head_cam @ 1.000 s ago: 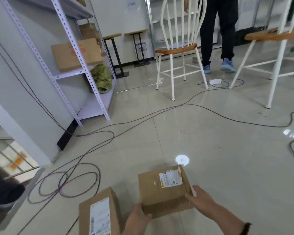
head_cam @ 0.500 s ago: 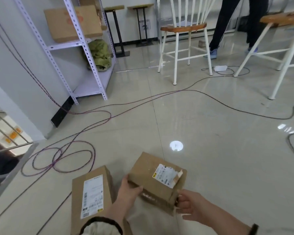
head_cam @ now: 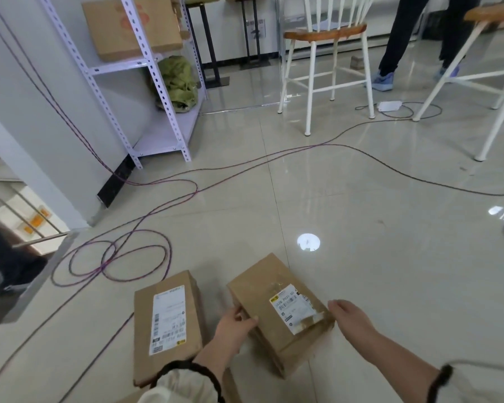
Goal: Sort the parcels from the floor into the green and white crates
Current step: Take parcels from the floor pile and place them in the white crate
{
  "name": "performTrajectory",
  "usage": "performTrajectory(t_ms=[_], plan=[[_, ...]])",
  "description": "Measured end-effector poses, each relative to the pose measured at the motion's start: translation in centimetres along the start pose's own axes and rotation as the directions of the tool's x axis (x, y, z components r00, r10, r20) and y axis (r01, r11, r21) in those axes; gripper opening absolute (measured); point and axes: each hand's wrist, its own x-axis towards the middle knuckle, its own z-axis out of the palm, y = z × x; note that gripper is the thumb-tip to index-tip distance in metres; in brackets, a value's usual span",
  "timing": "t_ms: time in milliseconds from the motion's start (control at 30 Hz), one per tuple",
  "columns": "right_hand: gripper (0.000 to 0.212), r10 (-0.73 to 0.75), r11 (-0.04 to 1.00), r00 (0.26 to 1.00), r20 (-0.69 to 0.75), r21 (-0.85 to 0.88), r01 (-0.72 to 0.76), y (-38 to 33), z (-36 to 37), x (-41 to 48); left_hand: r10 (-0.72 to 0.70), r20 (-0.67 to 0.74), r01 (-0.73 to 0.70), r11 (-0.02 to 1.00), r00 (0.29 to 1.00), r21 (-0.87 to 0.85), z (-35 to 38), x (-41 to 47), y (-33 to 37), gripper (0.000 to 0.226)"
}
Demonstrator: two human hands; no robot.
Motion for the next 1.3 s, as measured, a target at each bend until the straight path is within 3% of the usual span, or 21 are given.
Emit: performTrajectory(t_ms=[133, 233, 333, 433, 500, 767, 967, 1133, 1300], plan=[[0.018, -0.03, 0.998, 0.994, 0.101, -0.055, 0.035, -0.5, 2.4, -0.5, -0.016, 0.167, 0.034, 0.994, 0.986, -0.103, 0.4, -0.3, -0.2, 0.075], [0.015, 0.095, 0.995, 0.975, 0.201, -0.035, -0.089, -0.4, 2.8, -0.8, -0.012, 0.201, 0.032, 0.995, 0.98, -0.098, 0.0, -0.3, -0.4, 0.069], [0.024, 0.174, 0.977, 0.931, 0.322, 0.065, -0.205, -0.1, 2.7, -1.0, -0.024, 0.201, 0.049, 0.992, 0.979, -0.117, -0.3, -0.3, -0.8, 0.061], [0.027, 0.136, 0.936, 0.913, 0.385, 0.253, -0.247, 0.0, 2.9, -0.8, -0.039, 0.221, 0.073, 0.987, 0.974, -0.147, 0.0, -0.4, -1.0, 0.057], [0.023, 0.109, 0.932, 0.913, 0.394, 0.278, -0.232, -0.2, 3.1, -0.8, -0.053, 0.232, 0.092, 0.983, 0.971, -0.16, 0.1, -0.4, -1.0, 0.055], [0.021, 0.093, 0.935, 0.932, 0.35, 0.291, -0.203, -0.5, 3.4, -1.2, -0.057, 0.226, 0.103, 0.974, 0.972, -0.199, 0.0, -0.5, -0.8, 0.057], [0.024, 0.054, 0.936, 0.955, 0.29, 0.319, -0.149, -2.6, 2.3, -1.8, 0.078, 0.093, -0.049, 0.959, 0.993, -0.28, -0.1, -1.0, 0.8, 0.056], [0.019, -0.066, 0.883, 0.994, 0.088, 0.469, 0.017, -9.0, -0.3, -6.1, 0.216, -0.102, -0.239, 0.9, 0.971, -0.364, -2.7, -6.4, 6.8, 0.045], [0.025, -0.057, 0.841, 0.998, 0.002, 0.539, 0.047, -18.9, -5.9, -14.7, 0.327, -0.127, -0.35, 0.855, 0.937, -0.382, -7.6, -16.7, 17.2, 0.039]])
